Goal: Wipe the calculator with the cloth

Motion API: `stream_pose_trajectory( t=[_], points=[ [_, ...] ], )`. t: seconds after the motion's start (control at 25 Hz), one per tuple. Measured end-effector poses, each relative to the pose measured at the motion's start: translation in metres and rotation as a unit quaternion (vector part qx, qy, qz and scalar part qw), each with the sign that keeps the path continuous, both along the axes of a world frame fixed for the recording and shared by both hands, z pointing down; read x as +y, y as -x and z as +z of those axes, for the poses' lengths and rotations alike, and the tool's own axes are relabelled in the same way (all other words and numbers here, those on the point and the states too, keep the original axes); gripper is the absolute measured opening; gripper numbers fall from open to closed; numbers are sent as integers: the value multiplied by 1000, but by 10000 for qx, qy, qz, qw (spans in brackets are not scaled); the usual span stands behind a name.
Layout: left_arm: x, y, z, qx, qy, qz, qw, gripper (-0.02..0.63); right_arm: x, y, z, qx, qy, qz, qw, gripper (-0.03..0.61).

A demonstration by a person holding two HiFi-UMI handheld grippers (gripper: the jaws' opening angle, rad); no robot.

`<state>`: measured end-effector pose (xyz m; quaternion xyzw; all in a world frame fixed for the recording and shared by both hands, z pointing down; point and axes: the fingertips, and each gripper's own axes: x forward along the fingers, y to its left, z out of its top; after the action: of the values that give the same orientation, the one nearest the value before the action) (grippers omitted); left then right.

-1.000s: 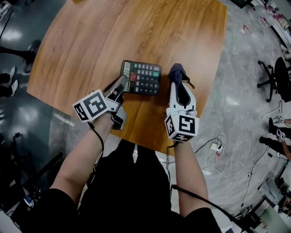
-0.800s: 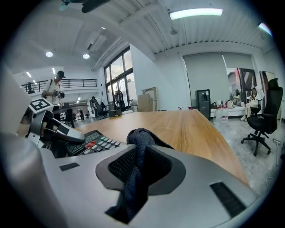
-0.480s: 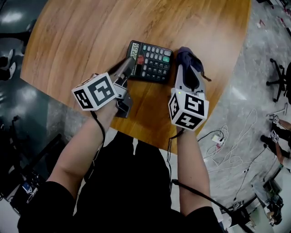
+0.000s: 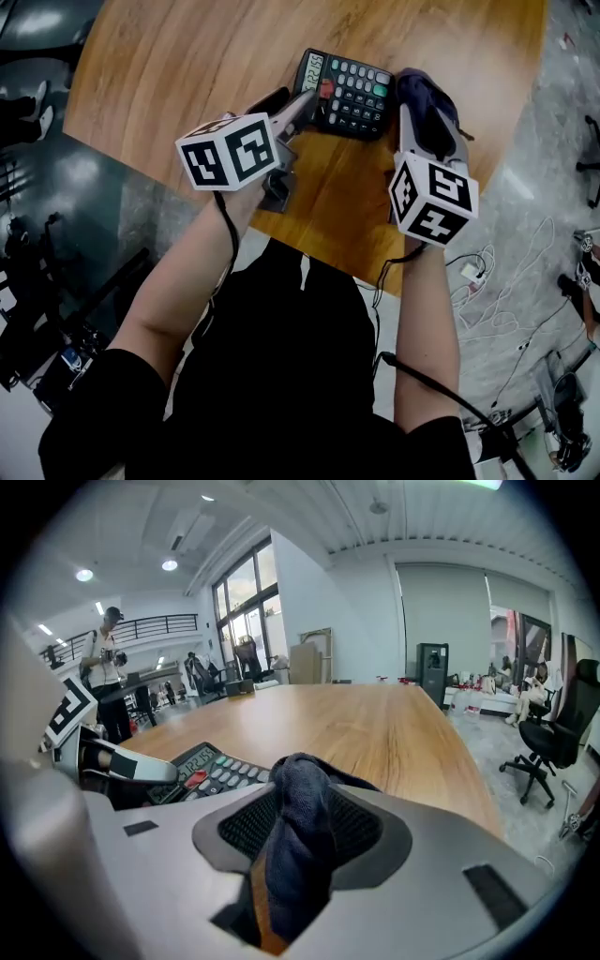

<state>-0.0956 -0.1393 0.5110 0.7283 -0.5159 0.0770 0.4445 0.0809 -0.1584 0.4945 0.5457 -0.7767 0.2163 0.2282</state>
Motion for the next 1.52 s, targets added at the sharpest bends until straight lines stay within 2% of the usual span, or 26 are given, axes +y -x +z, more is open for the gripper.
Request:
stream_pose_trajectory(
  t=[0.08,0.36,0.6,0.84,1.08,1.16,1.2,1.28,1.44,1.52],
  points=[
    [4,-1,-2,-48,-40,191,9998,243,3,0,-5,-20,-13,16,10000,138],
    [22,3,-10,-197,-178,551,9981,296,21,-7,-29,-116,-243,149,9995,156],
    [36,30,-40,-312,-430,491,9974,302,38,-12,-50,-70,-359,237,9990,156],
    [18,47,-104,-424,-975,385,9936,302,53,-15,-93,-148,-621,350,9973,156],
    [24,26,-175,-281,-1472,348,9881,299,72,-3,-167,-387,-1080,437,9924,142],
    [25,19,-202,-401,-1818,261,9822,254,72,2,-194,-411,-1377,480,9885,65],
    [23,16,-217,-520,-2058,191,9770,219,70,6,-208,-433,-1535,477,9860,51],
    [24,8,-244,-746,-2471,118,9661,146,67,16,-230,-502,-1760,429,9822,36],
    [45,-17,-287,-1051,-2971,268,9486,20,82,35,-264,-586,-1968,321,9782,21],
    [51,-32,-309,-1074,-3248,401,9388,9,84,42,-282,-611,-2117,294,9750,17]
  ],
)
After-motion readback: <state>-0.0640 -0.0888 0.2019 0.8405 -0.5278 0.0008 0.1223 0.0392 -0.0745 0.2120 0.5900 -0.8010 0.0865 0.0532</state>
